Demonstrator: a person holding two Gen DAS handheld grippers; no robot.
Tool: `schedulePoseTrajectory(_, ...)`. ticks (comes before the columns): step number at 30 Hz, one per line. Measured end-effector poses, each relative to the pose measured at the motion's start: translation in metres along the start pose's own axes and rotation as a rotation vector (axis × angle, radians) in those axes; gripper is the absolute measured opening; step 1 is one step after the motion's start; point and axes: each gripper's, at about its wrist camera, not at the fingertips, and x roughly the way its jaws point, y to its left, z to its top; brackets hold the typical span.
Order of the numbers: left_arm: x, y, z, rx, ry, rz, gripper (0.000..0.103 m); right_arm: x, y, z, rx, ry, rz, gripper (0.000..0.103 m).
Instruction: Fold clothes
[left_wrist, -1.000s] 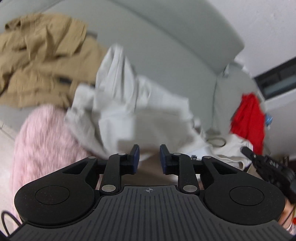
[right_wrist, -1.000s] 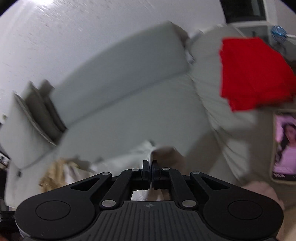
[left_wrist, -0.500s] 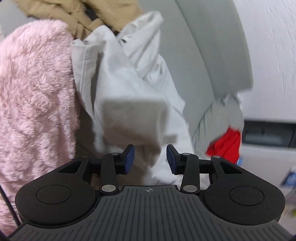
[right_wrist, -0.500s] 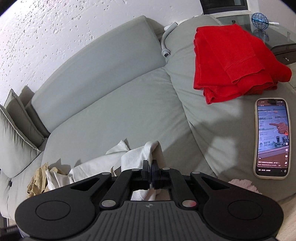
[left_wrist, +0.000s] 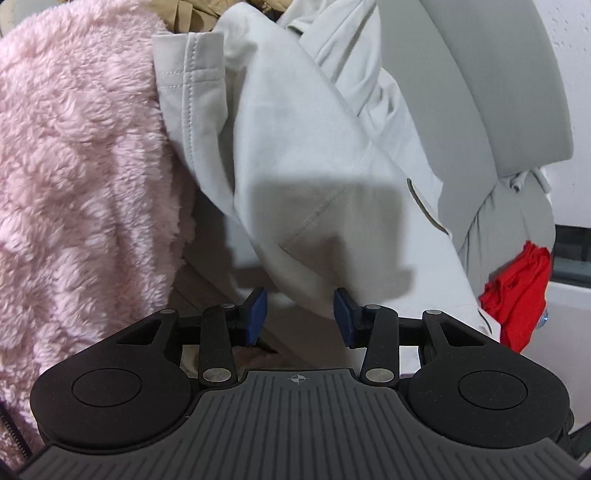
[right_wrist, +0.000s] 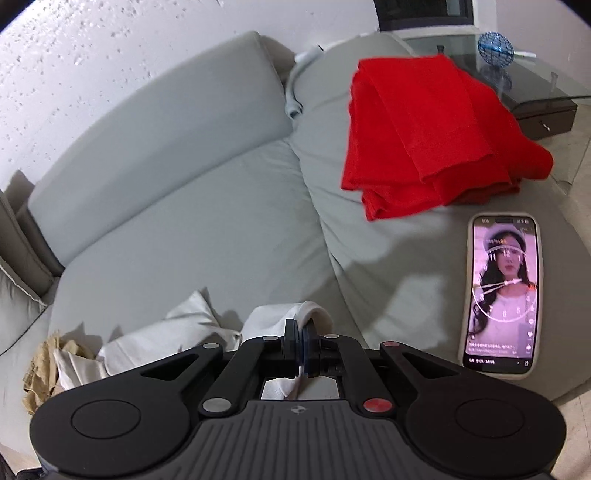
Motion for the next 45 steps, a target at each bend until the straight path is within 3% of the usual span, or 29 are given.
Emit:
schedulePoseTrajectory(5, -0.011, 0.007, 0.002, -0.068, -0.043, -0.087, 0.048, 0.001, -0.004, 0.000, 0.021, 0.005, 0.019, 0.005)
schedulePoseTrajectory(21, 0.041, 0.009, 0.005, -0.121, 0.023, -0.041, 0.053, 0.000, -0.010, 0.001, 0.031, 0.026, 0.037, 0.005)
schedulePoseTrajectory(22, 0.042, 0.010, 0.006, -0.120, 0.012, -0.043, 0.051, 0.000, -0.010, 0.001, 0.030, 0.027, 0.037, 0.005)
schedulePoseTrajectory(24, 0.040, 0.008, 0.008, -0.103, -0.002, -0.058, 0.037, 0.000, -0.011, 0.001, 0.029, 0.033, 0.038, 0.005)
schedulePoseTrajectory(26, 0.036, 0.005, 0.009, -0.071, -0.014, -0.080, 0.011, -0.001, -0.012, 0.001, 0.031, 0.037, 0.041, 0.005)
schedulePoseTrajectory(30, 0.000, -0.015, 0.004, 0.054, -0.104, -0.064, 0.005, -0.004, -0.014, 0.000, 0.036, 0.048, 0.064, 0.005)
schedulePoseTrajectory(34, -0.056, -0.027, -0.002, 0.161, -0.212, -0.107, 0.004, -0.008, -0.014, -0.003, 0.034, 0.063, 0.115, 0.005)
schedulePoseTrajectory(40, -0.138, -0.024, 0.000, 0.221, -0.341, -0.215, 0.004, -0.017, -0.006, -0.009, 0.071, 0.084, 0.269, 0.005)
schedulePoseTrajectory(42, -0.160, -0.027, 0.003, 0.242, -0.387, -0.232, 0.004, -0.018, 0.000, -0.010, 0.121, 0.096, 0.362, 0.005)
schedulePoseTrajectory(45, -0.194, -0.038, 0.002, 0.303, -0.463, -0.246, 0.004, -0.030, 0.009, -0.008, 0.145, 0.046, 0.430, 0.005)
